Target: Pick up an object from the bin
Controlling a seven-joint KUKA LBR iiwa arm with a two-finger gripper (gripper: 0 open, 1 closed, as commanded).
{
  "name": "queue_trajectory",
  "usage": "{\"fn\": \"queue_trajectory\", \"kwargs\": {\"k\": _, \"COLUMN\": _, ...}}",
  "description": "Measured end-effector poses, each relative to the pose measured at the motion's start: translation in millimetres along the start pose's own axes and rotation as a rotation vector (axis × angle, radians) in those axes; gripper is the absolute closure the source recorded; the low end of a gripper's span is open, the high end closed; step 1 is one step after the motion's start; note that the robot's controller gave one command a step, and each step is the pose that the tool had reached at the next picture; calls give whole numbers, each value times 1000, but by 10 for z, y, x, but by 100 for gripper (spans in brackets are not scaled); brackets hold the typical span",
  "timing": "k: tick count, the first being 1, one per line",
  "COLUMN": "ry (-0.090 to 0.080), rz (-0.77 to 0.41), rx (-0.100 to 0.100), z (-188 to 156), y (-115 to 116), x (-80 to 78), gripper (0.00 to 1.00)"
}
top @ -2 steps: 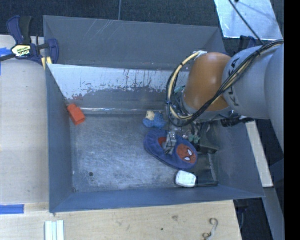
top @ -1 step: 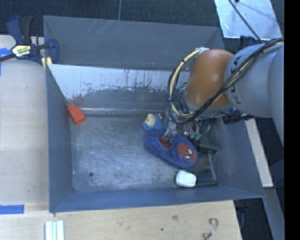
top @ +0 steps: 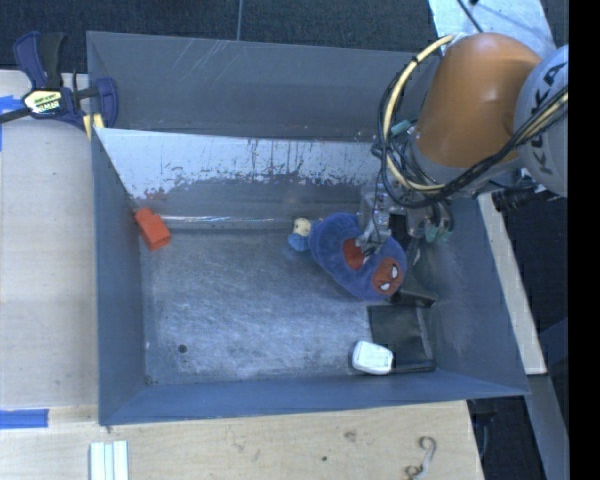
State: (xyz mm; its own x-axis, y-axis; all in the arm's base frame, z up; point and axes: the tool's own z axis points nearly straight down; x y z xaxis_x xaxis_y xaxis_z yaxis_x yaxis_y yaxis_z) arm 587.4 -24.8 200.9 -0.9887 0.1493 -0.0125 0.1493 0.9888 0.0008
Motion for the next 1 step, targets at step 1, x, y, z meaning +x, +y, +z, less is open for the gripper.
{"fn": "queue_trajectory", "kwargs": {"k": 1, "ry": 4, "rz": -251, "rx": 0, "z": -293, "y": -40, "x": -315, "gripper": 100}}
